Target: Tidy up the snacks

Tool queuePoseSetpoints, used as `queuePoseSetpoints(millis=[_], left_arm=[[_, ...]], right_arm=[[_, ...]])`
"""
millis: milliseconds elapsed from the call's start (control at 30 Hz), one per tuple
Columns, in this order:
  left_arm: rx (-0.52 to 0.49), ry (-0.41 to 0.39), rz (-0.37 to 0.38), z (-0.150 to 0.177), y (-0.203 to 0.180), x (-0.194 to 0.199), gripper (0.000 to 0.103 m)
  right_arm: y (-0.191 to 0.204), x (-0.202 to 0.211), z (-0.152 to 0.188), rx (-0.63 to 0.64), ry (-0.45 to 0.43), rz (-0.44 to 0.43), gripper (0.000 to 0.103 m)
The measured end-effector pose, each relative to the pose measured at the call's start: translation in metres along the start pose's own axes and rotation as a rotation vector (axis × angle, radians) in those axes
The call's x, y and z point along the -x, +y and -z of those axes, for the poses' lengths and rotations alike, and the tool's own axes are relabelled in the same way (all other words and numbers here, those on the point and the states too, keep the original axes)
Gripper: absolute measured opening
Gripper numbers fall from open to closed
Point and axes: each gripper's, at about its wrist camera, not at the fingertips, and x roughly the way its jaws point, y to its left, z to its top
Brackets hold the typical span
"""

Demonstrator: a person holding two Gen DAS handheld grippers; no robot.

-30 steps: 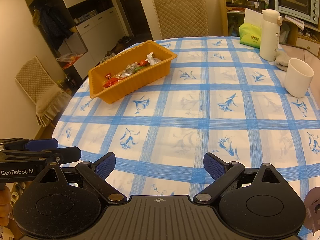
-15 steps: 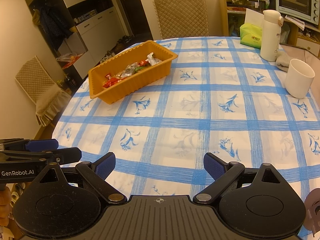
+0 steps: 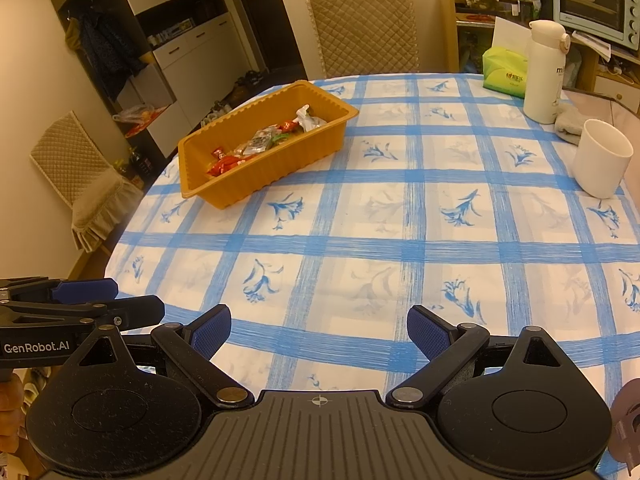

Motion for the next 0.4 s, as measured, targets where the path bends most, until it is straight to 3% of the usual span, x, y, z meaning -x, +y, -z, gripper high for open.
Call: queuePoseSetpoints(millis=[400], left_arm=[[-0.001,0.002,0.006,0.001,-0.0026,-0.0047,0.072]], right_arm=[[0.0005,-0.0008,0.0,-0.007,0.005,0.006,0.094]])
